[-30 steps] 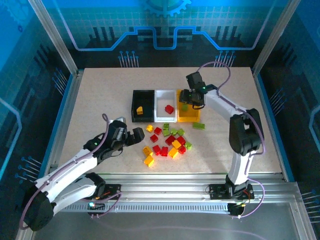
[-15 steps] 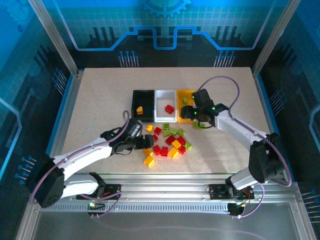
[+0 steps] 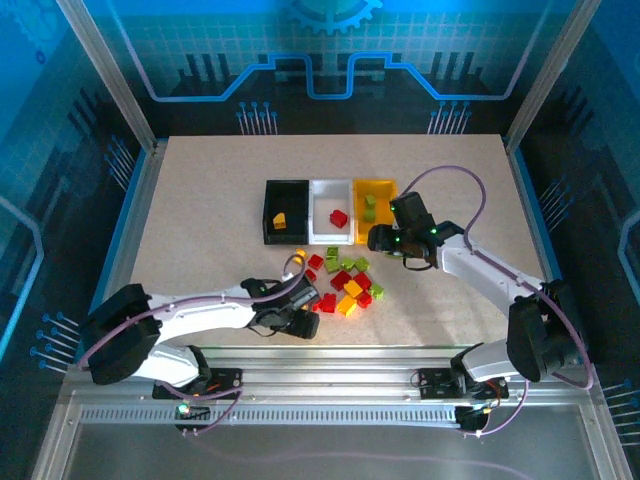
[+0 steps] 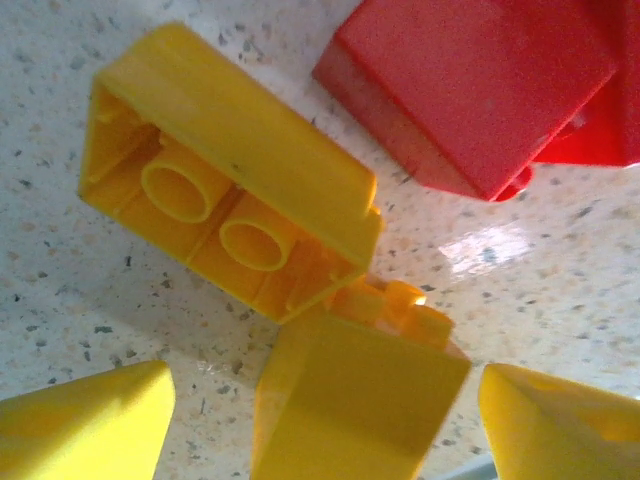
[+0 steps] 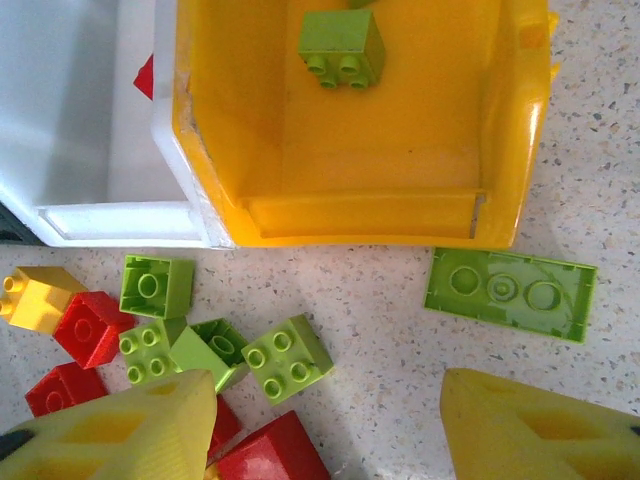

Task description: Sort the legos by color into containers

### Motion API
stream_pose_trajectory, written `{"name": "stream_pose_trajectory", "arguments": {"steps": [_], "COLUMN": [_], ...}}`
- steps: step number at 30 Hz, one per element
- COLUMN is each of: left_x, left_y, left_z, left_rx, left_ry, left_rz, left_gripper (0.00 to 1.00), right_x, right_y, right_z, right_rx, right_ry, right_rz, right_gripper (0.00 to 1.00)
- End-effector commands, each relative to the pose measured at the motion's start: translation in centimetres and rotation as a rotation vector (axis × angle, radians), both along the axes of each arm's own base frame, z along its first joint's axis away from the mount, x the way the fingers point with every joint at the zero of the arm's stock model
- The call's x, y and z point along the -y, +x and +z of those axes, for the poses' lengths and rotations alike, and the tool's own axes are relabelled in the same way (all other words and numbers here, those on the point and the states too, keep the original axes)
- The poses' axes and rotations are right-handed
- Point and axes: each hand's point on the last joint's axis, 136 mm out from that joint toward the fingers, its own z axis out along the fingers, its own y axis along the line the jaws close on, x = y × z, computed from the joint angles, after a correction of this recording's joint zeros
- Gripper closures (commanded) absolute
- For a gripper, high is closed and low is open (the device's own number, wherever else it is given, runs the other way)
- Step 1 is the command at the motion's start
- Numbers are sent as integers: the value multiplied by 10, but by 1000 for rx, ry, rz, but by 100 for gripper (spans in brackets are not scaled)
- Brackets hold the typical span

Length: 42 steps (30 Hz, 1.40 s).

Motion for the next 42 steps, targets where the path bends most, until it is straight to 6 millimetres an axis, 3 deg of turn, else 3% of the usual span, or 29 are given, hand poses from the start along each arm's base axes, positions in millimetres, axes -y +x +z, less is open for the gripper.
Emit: {"name": "stream_pose_trajectory", "arguments": {"steps": [1,17,21,25,28,30,33,37,42], "left_x": [-3,-2,-13,-23,-32,-37,-41,-44,-47], "left_y": [5,11,11,26,56,85,132,195,259], "left_z": [-3,2,19,57,93,117,139,145,130], "left_rx": [44,92,122,179,251,308,365,398,396], "left_ry": [87,76,64,-38,-149,-205,-247,-256,-193], "left_rz": [-18,-9,40,138,230,286,345,413,471], "left_gripper": [26,61,64,66,67,68,68,70,71], "right_x": [2,7,10,10,11,11,13,15,18], "right_y": [0,-1,-1,-1,-2,-3,-4,-5,-7], "right_z": [10,15,18,21,20,17,13,10,11], "right_rx": [32,45,51,61,60,56,44,35,34], "right_ry": [20,21,25,34,38,38,35,36,40], "right_rz": [-17,-31,-40,-45,-50,-55,-63,-74,-83], "right_gripper": [37,37,37,37,37,37,37,37,37]}}
